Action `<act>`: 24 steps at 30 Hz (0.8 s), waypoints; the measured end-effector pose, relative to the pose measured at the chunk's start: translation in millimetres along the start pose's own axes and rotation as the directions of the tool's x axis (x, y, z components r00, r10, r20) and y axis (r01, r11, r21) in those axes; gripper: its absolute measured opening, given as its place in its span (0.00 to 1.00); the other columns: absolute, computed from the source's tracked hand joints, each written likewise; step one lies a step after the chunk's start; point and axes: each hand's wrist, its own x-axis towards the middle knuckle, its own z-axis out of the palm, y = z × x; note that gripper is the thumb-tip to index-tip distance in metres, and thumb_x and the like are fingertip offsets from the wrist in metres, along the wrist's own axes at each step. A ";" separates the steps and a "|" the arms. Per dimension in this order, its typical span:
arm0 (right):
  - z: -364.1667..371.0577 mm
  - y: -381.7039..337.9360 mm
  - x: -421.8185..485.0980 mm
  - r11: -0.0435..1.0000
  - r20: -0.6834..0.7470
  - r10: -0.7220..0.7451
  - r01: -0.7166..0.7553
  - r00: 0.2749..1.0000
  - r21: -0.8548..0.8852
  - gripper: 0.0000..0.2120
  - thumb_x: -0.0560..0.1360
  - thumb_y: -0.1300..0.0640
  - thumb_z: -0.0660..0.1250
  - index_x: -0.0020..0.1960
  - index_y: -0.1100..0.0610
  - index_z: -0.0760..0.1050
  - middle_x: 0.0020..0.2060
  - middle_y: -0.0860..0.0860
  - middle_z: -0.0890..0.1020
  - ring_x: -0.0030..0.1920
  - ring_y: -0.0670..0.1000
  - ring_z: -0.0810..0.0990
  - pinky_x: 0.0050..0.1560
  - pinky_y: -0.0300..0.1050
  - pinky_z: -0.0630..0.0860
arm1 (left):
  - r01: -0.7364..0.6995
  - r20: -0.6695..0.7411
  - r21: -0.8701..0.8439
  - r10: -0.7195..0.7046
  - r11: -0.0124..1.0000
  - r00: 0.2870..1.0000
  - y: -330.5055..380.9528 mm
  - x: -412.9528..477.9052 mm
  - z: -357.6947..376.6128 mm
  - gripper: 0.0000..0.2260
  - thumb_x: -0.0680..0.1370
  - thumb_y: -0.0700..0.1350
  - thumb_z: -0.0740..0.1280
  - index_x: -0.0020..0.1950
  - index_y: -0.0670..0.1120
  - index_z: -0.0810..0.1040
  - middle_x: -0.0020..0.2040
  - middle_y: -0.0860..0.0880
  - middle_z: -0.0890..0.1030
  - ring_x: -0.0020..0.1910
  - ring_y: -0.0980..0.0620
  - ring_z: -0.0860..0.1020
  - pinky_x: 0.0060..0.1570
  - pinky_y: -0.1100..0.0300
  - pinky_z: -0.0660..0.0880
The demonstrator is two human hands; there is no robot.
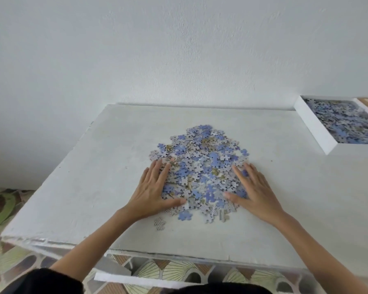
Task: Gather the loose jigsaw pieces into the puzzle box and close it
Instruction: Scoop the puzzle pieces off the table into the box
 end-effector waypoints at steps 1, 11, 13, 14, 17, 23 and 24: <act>0.1 -1.1 1.6 0.999 -0.020 0.015 -0.014 1.000 0.036 0.48 0.56 0.18 0.33 0.70 0.40 0.31 0.73 0.50 0.33 0.72 0.49 0.31 0.67 0.45 0.31 | -0.006 -0.012 -0.031 0.005 1.000 1.000 1.1 2.0 -1.1 0.50 0.61 0.81 0.45 0.73 0.57 0.33 0.75 0.50 0.34 0.73 0.53 0.33 0.72 0.50 0.35; 8.0 -23.8 -31.0 0.986 0.036 -0.127 0.130 0.991 -0.105 0.50 0.57 0.18 0.43 0.70 0.40 0.29 0.70 0.48 0.25 0.69 0.49 0.23 0.68 0.52 0.28 | -0.401 0.210 -0.051 0.402 0.915 0.891 -2.4 -9.8 -18.7 0.56 0.57 0.77 0.59 0.75 0.56 0.38 0.74 0.54 0.31 0.73 0.50 0.30 0.69 0.45 0.33; 8.7 -25.9 -23.5 0.990 0.024 -0.105 0.107 0.994 -0.097 0.50 0.57 0.18 0.42 0.70 0.40 0.28 0.70 0.50 0.26 0.68 0.49 0.23 0.68 0.50 0.27 | -0.398 0.141 -0.028 0.398 0.917 0.907 0.8 -2.1 -13.5 0.52 0.60 0.78 0.57 0.76 0.56 0.41 0.75 0.53 0.34 0.74 0.50 0.33 0.70 0.43 0.36; 9.3 -26.9 -20.1 0.990 0.014 -0.098 0.099 0.995 -0.099 0.50 0.57 0.18 0.40 0.71 0.41 0.29 0.70 0.50 0.27 0.68 0.49 0.23 0.68 0.50 0.27 | -0.393 0.099 -0.007 0.392 0.919 0.915 2.6 1.7 -10.4 0.50 0.62 0.77 0.56 0.76 0.56 0.43 0.76 0.51 0.37 0.75 0.49 0.36 0.71 0.42 0.38; 12.2 -29.0 -12.8 0.988 -0.007 -0.077 0.075 0.997 -0.132 0.49 0.58 0.19 0.35 0.71 0.42 0.28 0.71 0.51 0.28 0.69 0.50 0.24 0.68 0.51 0.28 | -0.343 0.003 0.037 0.343 0.939 0.939 12.4 11.5 -3.4 0.45 0.66 0.76 0.54 0.76 0.55 0.49 0.77 0.49 0.43 0.75 0.50 0.39 0.71 0.38 0.43; 3.7 -19.1 -4.6 1.000 -0.039 -0.013 0.014 0.999 0.023 0.49 0.56 0.18 0.44 0.70 0.37 0.31 0.70 0.46 0.29 0.70 0.51 0.27 0.68 0.54 0.30 | -0.238 -0.135 0.042 0.241 0.970 0.961 22.9 16.5 2.2 0.43 0.66 0.75 0.58 0.75 0.55 0.53 0.76 0.48 0.49 0.76 0.50 0.43 0.71 0.42 0.41; -0.1 -14.0 -2.2 0.998 -0.019 -0.027 0.028 0.999 0.061 0.51 0.54 0.17 0.45 0.70 0.36 0.30 0.70 0.46 0.27 0.70 0.50 0.25 0.68 0.55 0.30 | -0.232 -0.137 0.042 0.236 0.972 0.962 20.4 17.3 0.9 0.45 0.65 0.76 0.58 0.75 0.55 0.52 0.76 0.48 0.49 0.76 0.49 0.43 0.71 0.42 0.41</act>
